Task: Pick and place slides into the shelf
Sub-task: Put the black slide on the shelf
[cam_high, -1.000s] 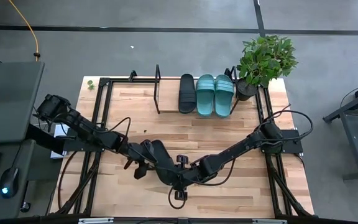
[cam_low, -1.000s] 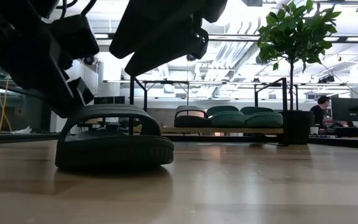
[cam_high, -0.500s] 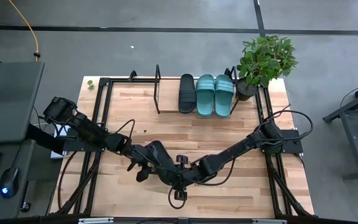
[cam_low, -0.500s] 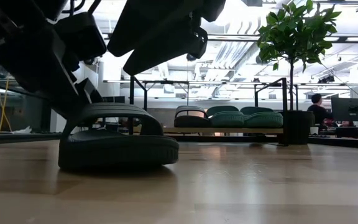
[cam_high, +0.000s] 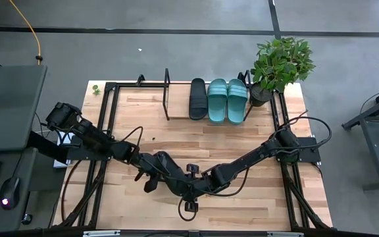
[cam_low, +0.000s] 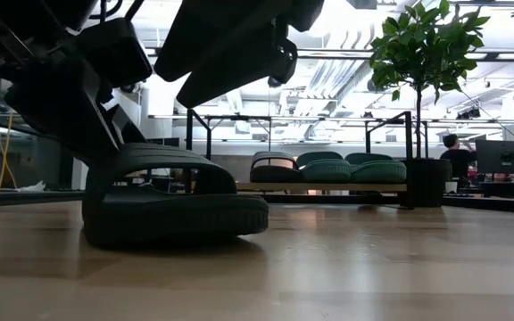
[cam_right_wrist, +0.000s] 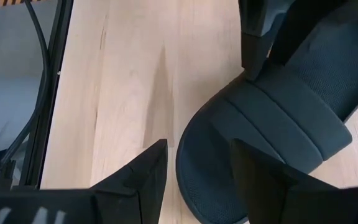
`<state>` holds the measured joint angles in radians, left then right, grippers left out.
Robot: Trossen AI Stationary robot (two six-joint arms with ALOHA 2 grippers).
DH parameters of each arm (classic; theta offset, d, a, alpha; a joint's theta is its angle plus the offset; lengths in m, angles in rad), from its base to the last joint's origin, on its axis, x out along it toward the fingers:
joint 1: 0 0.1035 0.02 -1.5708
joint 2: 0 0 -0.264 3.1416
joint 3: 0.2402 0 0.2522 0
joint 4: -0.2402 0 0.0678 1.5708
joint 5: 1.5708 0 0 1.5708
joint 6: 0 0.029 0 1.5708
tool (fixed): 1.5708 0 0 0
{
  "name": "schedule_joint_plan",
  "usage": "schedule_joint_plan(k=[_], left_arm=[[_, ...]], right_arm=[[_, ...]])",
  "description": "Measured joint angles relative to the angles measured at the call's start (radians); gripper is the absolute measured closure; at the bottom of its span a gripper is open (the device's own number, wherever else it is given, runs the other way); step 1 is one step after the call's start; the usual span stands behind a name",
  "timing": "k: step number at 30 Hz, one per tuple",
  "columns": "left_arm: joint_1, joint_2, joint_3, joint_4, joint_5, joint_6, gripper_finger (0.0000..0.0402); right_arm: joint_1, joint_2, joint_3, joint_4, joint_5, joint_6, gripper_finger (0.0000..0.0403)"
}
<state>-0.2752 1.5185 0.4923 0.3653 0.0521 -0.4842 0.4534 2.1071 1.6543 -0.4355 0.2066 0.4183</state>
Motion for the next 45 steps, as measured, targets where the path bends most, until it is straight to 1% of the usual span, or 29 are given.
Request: schedule_joint_plan(k=[6,8,13,16,19,24,28,32,36,39,45], left_arm=[[0.000,0.000,0.000,0.009,-0.002,0.005,0.0391],[0.000,0.000,0.000,0.014,-0.002,0.006,0.0395],[0.000,0.000,0.000,0.043,-0.008,0.006,0.0385],[0.000,0.000,0.000,0.045,-0.008,0.006,0.0393],[0.000,0.000,0.000,0.048,-0.008,0.006,0.0396],[0.000,-0.017,0.000,0.048,0.007,0.001,0.0386],[0.000,-0.047,0.000,0.050,0.033,-0.002,0.0395],[0.000,-0.095,0.000,0.051,0.053,-0.003,0.0394],[0.000,-0.146,0.000,0.051,0.064,-0.010,0.0385],[0.000,-0.182,0.000,0.051,0.095,-0.010,0.0389],[-0.001,-0.242,0.000,0.050,0.122,-0.011,0.0397]], right_arm=[[0.000,0.000,0.000,0.000,0.012,-0.038,0.0238],[0.000,0.000,0.000,0.000,0.031,-0.061,0.0238],[0.000,0.000,0.000,0.000,0.071,-0.103,0.0238],[0.005,0.000,0.017,-0.014,0.101,-0.157,0.0238],[0.022,-0.001,0.053,-0.012,0.180,-0.230,0.0238],[0.075,-0.001,0.115,-0.019,0.349,-0.371,0.0238],[0.120,-0.001,0.137,-0.025,0.507,-0.465,0.0238],[0.151,-0.001,0.140,-0.024,0.625,-0.546,0.0238],[0.167,-0.001,0.140,-0.023,0.689,-0.605,0.0238],[0.173,-0.001,0.140,-0.023,0.731,-0.632,0.0238],[0.177,-0.001,0.140,-0.023,0.744,-0.655,0.0238]])
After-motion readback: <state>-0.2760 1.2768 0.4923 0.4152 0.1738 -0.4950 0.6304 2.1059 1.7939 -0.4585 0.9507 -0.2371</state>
